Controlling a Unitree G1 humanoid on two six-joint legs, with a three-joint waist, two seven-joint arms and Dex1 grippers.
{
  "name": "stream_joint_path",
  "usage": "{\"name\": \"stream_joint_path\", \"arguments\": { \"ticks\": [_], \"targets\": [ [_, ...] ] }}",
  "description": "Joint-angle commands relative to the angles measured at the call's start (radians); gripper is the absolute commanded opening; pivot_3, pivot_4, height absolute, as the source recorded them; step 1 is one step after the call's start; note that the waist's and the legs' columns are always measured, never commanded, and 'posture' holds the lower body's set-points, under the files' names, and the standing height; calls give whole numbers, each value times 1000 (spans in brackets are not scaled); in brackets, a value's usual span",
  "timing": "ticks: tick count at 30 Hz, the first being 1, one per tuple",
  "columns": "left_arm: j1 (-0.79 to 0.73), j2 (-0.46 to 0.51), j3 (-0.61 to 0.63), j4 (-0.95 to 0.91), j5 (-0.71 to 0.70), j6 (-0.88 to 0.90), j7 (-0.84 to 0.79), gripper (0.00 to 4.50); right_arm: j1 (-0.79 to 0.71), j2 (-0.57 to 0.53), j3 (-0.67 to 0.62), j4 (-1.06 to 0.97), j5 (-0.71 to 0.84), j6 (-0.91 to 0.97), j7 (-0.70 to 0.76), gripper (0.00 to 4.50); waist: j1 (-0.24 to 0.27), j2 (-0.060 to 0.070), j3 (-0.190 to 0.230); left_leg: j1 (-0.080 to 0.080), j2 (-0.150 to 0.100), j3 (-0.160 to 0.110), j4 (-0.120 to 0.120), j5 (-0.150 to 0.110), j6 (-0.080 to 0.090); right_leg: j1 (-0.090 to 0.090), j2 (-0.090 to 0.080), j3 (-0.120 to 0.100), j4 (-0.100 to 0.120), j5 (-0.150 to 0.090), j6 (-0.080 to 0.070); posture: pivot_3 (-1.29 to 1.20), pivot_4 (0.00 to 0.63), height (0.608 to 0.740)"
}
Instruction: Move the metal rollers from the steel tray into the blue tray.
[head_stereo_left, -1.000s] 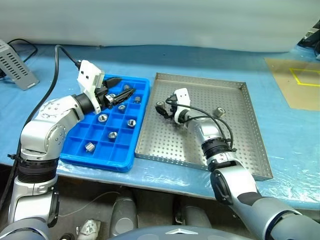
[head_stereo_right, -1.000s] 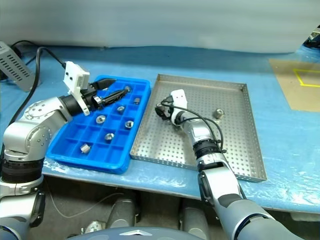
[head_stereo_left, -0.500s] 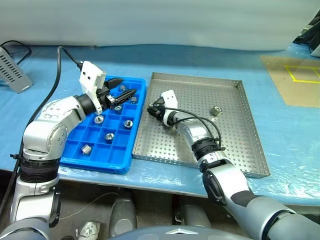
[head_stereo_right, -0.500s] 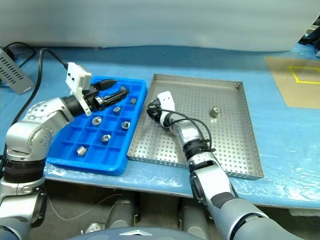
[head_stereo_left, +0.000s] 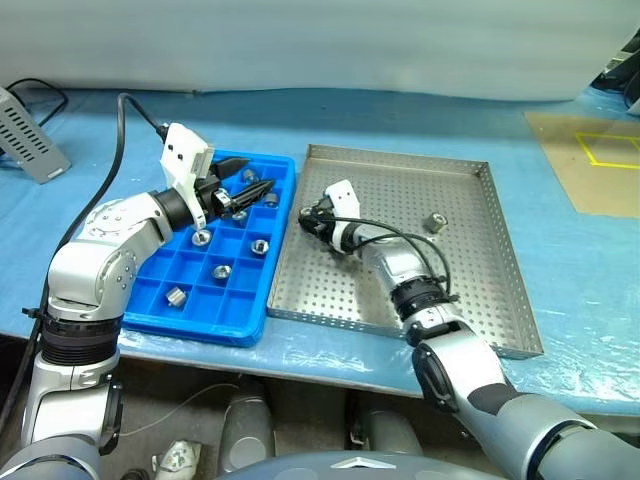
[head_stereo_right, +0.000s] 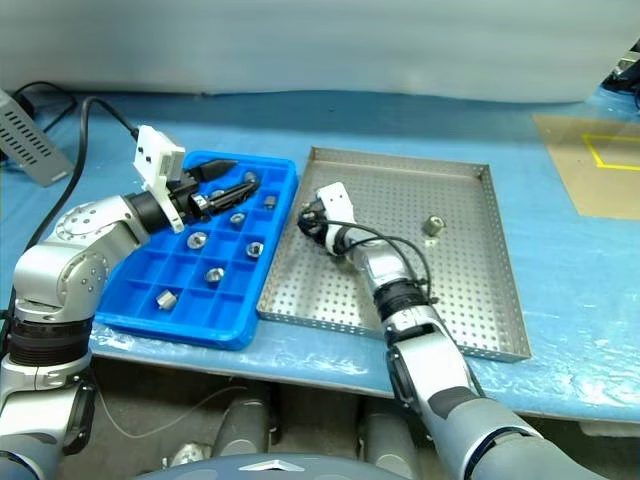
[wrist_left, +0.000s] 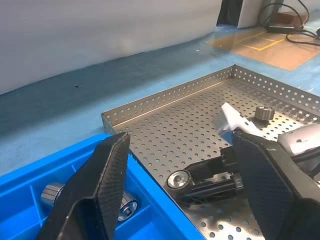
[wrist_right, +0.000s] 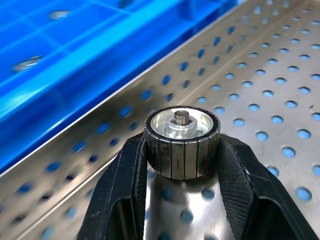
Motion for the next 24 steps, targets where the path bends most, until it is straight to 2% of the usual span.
{"name": "stream_joint_path", "arguments": {
  "ticks": [1, 5, 9, 14, 18, 20, 24],
  "targets": [
    [-14, 19, 37, -23, -22, -10, -20, 3430, 44, -112, -15, -314, 109, 115, 168, 1633, 1, 0, 0, 0, 0, 0, 0, 0, 0, 0, 0, 0, -1, 0, 0, -16, 150, 740],
    [7, 57, 62, -19, -34, -8, -58, 3430, 83, -203, -36, -577, 258, 280, 276, 1633, -4, 0, 0, 0, 0, 0, 0, -1, 1, 0, 0, 0, -2, 0, 1, -23, 150, 740],
    [45, 138, 87, -19, -50, 9, -134, 3430, 52, -182, -20, -685, 393, 442, 318, 1633, -19, 0, 0, 5, 2, 2, -3, 0, 0, 0, 2, 1, 0, -1, -1, -17, 150, 740],
    [127, 285, 167, -71, -127, 62, -259, 3430, 7, -48, 57, -641, 458, 636, 263, 1633, -24, 0, 0, 3, 2, 2, -3, 0, 0, -2, 2, 0, 1, -1, -2, 51, 150, 740],
    [191, 366, 228, -90, -154, 78, -311, 3430, -21, 2, 118, -562, 419, 621, 251, 1633, 1, 0, 1, 2, 1, 2, -4, 0, 0, -2, 1, 0, -1, -2, -2, 114, 150, 740],
    [203, 387, 252, -94, -157, 81, -308, 3430, -27, 2, 172, -513, 379, 589, 258, 1633, 20, 0, 1, 2, 1, 2, -4, 0, 0, -2, 0, 0, -1, -2, -2, 140, 150, 740],
    [211, 369, 284, -125, -185, 108, -253, 3430, -3, -33, 220, -537, 411, 641, 321, 1633, 49, 0, 1, 2, 1, 1, -5, 0, -1, -2, 0, 0, 0, -2, -1, 172, 150, 740]
  ]
}}
